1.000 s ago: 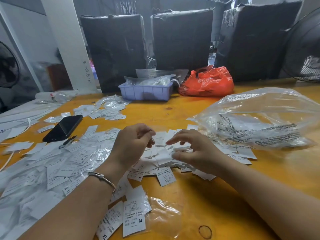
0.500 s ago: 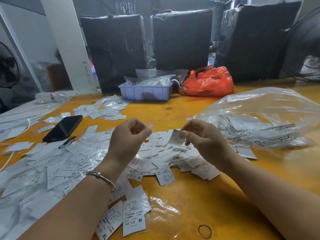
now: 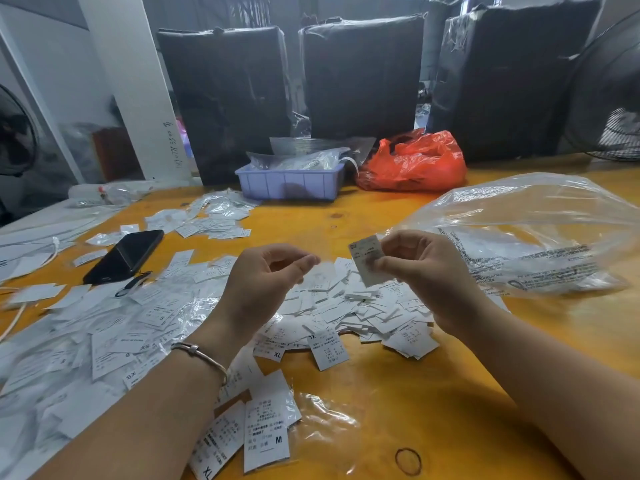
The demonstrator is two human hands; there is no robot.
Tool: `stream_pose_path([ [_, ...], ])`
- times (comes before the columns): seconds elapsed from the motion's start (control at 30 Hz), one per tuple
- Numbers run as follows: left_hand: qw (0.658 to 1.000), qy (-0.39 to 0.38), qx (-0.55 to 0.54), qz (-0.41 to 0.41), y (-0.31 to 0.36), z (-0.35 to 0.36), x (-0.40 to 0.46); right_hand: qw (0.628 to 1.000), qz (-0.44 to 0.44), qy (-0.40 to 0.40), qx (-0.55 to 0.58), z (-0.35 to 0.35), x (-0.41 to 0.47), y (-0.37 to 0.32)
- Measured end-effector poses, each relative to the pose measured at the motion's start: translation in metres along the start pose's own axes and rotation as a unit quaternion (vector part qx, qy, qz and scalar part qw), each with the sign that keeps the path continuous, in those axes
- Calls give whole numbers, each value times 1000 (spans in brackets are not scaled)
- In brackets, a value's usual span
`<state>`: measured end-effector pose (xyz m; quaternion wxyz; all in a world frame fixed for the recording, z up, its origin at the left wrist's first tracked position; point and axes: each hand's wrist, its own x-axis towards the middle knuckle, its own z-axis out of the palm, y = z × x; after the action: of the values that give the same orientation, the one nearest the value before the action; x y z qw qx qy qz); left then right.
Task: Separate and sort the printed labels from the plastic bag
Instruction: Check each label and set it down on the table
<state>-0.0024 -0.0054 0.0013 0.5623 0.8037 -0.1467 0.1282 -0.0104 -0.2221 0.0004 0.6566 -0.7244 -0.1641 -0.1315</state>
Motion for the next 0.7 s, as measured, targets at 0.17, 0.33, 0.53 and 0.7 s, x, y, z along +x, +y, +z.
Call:
stream_pose_path([
  [0.17, 998, -33, -45, -8, 2, 0, 0, 998, -14, 2, -60, 0, 0, -5],
  [0.33, 992, -44, -115, -38, 4, -3, 0, 994, -8, -34, -106, 2, -3, -6],
  [0.53, 997, -8, -63, -40, 3, -3, 1, 992, -32, -34, -116, 2, -5, -10],
  [0.7, 985, -12, -162, -50, 4, -8, 3, 991, -28, -41, -127, 3, -6, -9],
])
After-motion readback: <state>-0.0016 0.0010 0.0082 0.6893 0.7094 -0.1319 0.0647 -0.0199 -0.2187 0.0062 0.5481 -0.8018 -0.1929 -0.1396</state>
